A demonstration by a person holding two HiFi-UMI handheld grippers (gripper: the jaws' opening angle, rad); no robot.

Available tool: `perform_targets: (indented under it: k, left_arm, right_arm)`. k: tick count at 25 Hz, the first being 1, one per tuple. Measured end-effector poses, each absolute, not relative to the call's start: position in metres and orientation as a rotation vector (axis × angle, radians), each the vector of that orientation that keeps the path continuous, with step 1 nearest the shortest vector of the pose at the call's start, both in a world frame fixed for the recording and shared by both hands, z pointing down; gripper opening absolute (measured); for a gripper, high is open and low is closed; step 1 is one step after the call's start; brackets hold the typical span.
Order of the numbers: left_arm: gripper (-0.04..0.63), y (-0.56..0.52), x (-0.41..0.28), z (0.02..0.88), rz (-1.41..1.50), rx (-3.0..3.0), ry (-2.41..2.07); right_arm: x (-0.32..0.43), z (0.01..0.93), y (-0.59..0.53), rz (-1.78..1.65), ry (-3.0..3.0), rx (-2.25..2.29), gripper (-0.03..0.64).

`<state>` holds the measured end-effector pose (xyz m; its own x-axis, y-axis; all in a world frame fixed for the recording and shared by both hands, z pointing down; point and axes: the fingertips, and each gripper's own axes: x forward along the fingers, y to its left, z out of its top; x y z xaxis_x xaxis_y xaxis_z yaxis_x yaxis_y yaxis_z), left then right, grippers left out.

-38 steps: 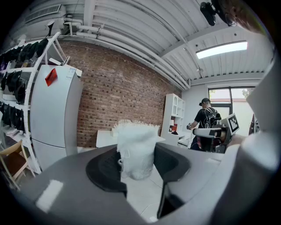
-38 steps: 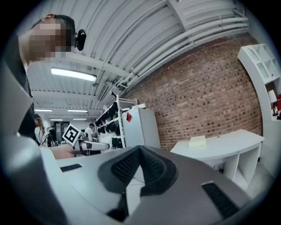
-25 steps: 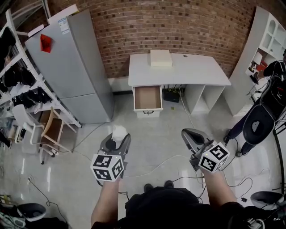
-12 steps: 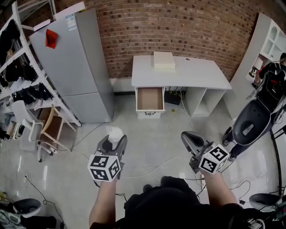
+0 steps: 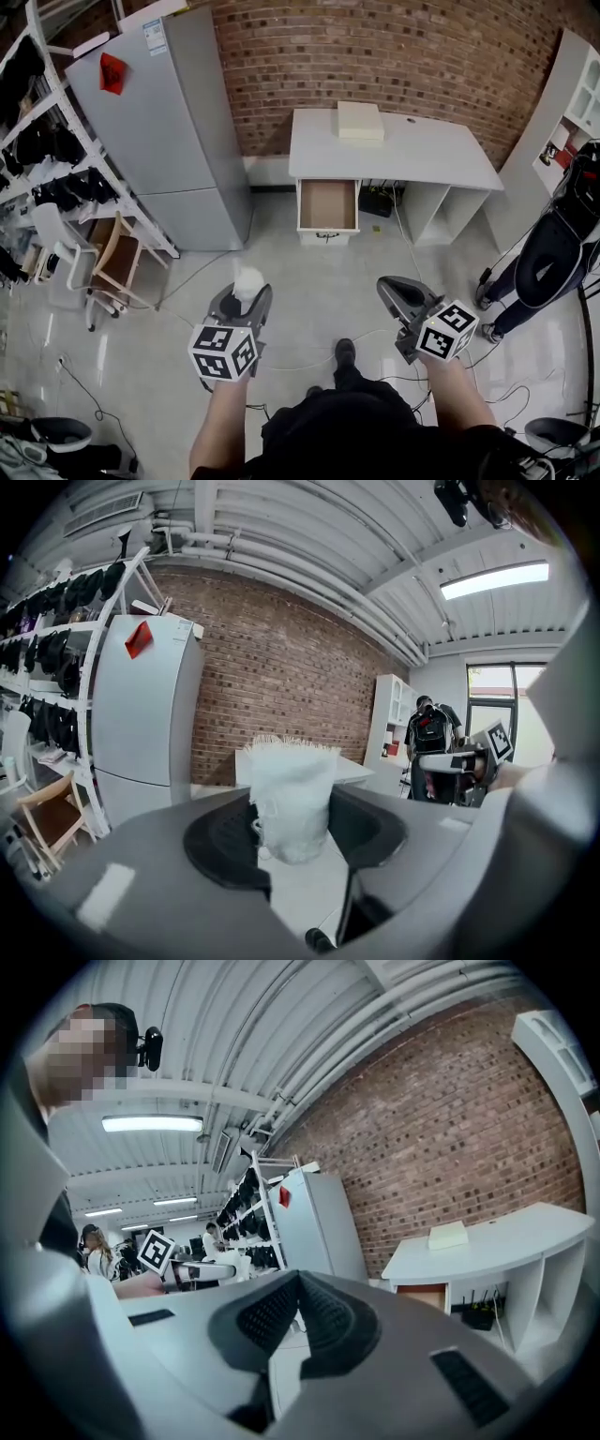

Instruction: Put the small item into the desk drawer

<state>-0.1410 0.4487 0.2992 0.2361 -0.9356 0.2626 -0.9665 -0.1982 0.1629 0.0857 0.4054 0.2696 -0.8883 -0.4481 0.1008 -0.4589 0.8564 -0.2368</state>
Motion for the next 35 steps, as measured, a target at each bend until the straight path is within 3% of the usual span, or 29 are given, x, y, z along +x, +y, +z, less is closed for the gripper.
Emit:
perform_targets:
  k: [23,35]
  left_arm:
    - [0.199,0.253,-0.113,0.302,0.255,2.175,-1.742]
    - [0.198,0.194,-0.113,0.298,0.227,2.135,-1.807]
  right_arm:
    - [0.094,0.294,0.197,0.605,-3.03,0.626,0.011]
    - [0.106,0.296,0.148,0.606,-3.03,0.548,0.011]
